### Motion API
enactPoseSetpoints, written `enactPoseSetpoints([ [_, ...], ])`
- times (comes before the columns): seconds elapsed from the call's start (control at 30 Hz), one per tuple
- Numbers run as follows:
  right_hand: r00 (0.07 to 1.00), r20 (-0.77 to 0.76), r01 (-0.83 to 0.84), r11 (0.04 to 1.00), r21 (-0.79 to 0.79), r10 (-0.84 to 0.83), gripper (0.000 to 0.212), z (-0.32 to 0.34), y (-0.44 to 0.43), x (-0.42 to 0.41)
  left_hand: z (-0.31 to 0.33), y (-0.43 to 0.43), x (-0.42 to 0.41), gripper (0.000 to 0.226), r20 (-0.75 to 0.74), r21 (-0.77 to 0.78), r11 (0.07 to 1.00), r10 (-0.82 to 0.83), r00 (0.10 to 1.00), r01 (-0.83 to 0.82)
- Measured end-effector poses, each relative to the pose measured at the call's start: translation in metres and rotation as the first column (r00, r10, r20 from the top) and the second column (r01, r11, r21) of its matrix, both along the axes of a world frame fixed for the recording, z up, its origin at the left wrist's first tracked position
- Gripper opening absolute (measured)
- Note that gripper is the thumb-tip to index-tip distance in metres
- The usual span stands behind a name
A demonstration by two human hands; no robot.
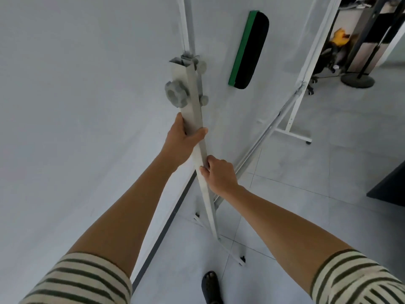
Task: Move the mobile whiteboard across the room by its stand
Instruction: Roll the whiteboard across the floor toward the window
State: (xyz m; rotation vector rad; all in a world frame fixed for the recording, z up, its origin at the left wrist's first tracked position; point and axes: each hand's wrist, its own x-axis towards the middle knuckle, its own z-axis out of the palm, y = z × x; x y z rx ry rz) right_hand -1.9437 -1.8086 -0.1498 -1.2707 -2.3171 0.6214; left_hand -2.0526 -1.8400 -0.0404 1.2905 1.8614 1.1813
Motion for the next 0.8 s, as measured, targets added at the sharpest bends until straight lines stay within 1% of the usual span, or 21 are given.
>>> enactPoseSetpoints([
  [0.13, 0.999, -0.008, -0.037, 0.999, -0.009, 0.037, 0.028, -0.002, -0.051, -0.004, 0.0, -0.055, 0.0, 0.039, 0.04, -0.015, 0.998, 0.054, 0.998, -0.054],
  [0.2, 0.998, 0.005, -0.069, 0.998, 0.01, 0.069, 0.03, -0.001, -0.075, -0.006, 0.001, -0.081, -0.002, 0.041, 0.05, -0.016, 0.998, 0.067, 0.996, -0.066],
  [0.33, 0.996, 0.018, -0.086, 0.996, 0.02, 0.086, 0.03, 0.002, -0.121, -0.011, 0.002, -0.131, -0.006, 0.054, 0.043, -0.025, 0.996, 0.083, 0.996, -0.082],
  [0.47, 0.996, 0.038, -0.084, 0.996, 0.023, 0.083, 0.03, 0.003, -0.167, -0.019, 0.002, -0.175, -0.015, 0.05, 0.039, -0.021, 0.998, 0.058, 0.998, -0.057],
  [0.57, 0.997, 0.059, -0.047, 0.999, 0.026, 0.046, 0.03, 0.003, -0.202, -0.026, 0.003, -0.208, -0.023, 0.049, 0.019, -0.007, 1.0, 0.026, 0.999, -0.026],
  [0.67, 0.999, 0.039, 0.002, 1.0, 0.025, -0.003, 0.029, 0.002, -0.242, -0.034, 0.001, -0.243, -0.034, 0.05, -0.035, 0.008, 1.0, -0.011, 0.999, 0.011],
  [0.8, 0.999, 0.036, 0.017, 1.0, 0.02, -0.018, 0.029, 0.001, -0.297, -0.046, -0.003, -0.294, -0.049, 0.049, -0.091, 0.026, 1.0, -0.013, 0.996, 0.016],
])
